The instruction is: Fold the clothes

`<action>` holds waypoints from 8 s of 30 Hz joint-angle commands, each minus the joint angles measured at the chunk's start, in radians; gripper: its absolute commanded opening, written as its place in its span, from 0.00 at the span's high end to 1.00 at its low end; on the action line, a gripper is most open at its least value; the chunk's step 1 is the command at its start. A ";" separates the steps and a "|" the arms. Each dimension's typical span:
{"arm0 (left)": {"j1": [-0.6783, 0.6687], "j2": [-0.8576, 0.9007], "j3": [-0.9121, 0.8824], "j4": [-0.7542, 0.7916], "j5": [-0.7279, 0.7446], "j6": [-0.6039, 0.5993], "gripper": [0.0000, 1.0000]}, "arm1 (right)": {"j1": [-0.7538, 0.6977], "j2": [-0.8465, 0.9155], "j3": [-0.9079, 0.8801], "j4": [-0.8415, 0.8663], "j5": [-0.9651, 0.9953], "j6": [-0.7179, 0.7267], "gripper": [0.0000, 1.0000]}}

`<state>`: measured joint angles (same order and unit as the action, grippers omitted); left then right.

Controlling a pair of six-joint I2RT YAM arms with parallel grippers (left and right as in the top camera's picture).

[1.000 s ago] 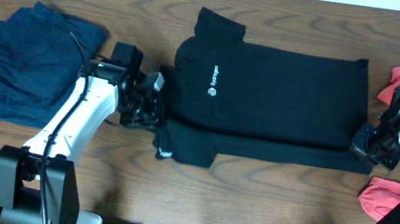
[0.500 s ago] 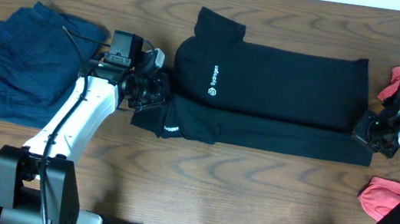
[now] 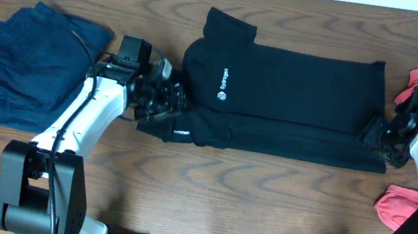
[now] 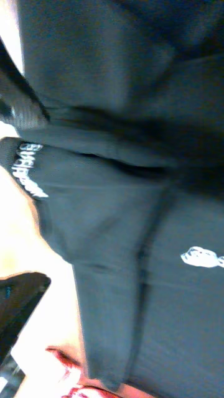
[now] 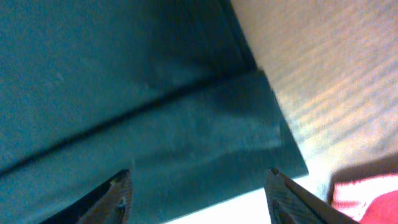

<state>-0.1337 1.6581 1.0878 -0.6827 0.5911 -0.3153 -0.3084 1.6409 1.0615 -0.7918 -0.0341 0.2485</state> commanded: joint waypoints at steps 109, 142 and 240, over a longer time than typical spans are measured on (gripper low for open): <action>-0.124 0.150 0.068 0.161 -0.648 -0.035 0.36 | 0.008 -0.019 -0.207 0.047 0.042 -0.029 0.38; -0.184 0.201 0.076 0.254 -0.415 0.053 0.94 | 0.008 -0.019 -0.207 0.048 0.045 -0.029 0.38; -0.026 0.302 -0.118 -0.228 -0.443 -0.019 0.41 | 0.006 0.147 -0.057 -0.226 0.144 -0.036 0.43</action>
<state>-0.1627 1.8835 1.0916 -0.8948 0.1749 -0.3050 -0.3084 1.7798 1.0096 -1.0119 0.0578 0.1761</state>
